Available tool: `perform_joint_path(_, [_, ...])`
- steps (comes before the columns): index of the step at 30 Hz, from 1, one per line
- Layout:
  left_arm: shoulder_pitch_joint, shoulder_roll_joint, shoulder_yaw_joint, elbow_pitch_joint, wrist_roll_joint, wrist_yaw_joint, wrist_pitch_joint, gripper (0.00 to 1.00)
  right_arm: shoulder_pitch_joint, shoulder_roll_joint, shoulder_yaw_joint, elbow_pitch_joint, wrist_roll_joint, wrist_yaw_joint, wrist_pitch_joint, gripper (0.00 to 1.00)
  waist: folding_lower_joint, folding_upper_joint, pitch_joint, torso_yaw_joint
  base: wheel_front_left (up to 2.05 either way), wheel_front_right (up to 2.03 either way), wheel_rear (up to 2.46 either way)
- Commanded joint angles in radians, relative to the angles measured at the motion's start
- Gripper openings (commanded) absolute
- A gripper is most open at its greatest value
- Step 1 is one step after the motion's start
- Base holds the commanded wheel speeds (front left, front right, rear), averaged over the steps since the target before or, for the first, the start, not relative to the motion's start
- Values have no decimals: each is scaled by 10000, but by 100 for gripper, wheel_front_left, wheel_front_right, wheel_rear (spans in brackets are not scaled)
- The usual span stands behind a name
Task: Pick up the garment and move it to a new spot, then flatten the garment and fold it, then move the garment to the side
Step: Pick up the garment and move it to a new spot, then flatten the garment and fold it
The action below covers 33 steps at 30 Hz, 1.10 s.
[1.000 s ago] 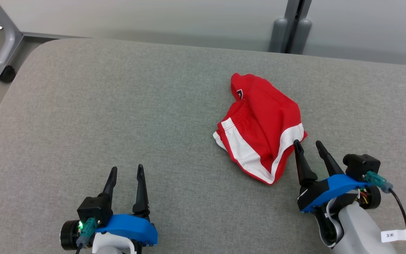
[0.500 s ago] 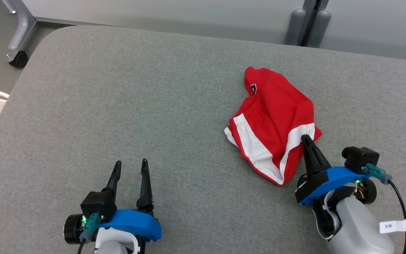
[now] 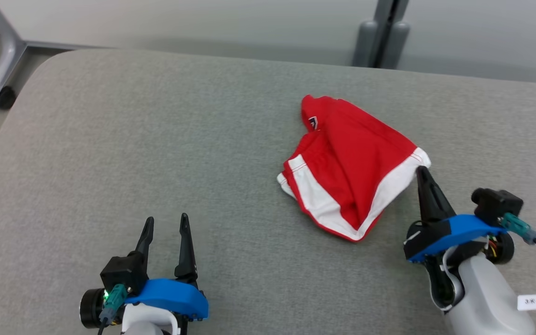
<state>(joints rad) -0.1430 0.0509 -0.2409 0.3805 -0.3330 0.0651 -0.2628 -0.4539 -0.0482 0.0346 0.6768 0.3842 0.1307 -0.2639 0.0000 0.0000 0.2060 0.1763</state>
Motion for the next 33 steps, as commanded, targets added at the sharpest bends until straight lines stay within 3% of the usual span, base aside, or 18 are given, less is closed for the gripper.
perform_joint_path(1, [111,-8,48,29,21,-23,-23,100,300,-57,-131,-177,-144,1,1,0,0,0,-319,-381,0,0,0])
perform_joint_path(6, [244,-8,150,117,-53,-38,-23,100,1188,-115,-624,-777,-962,1,1,0,0,0,-791,-1124,0,0,0])
perform_joint_path(7, [306,-7,186,144,-73,-44,-23,100,1401,-118,-756,-797,-1182,1,1,42,0,0,-882,-1270,0,0,0])
perform_joint_path(8, [371,-7,264,169,-76,-36,-23,100,1558,-101,-831,-839,-1352,1,-1,100,0,0,-979,-1433,0,0,0])
perform_joint_path(15, [677,-5,716,235,69,-88,-23,100,2335,-49,-1557,-1428,-2210,1,1,100,0,0,-1466,-2233,0,0,0])
perform_joint_path(20, [1004,-7,1102,247,285,-124,-23,100,2851,-28,-1375,-1803,-2675,1,1,100,0,0,-1747,-2638,0,0,0])
perform_joint_path(33, [947,-10,993,323,317,-366,-23,100,2990,-39,-555,-1864,-2241,1,1,100,0,0,-1519,-2640,0,0,0])
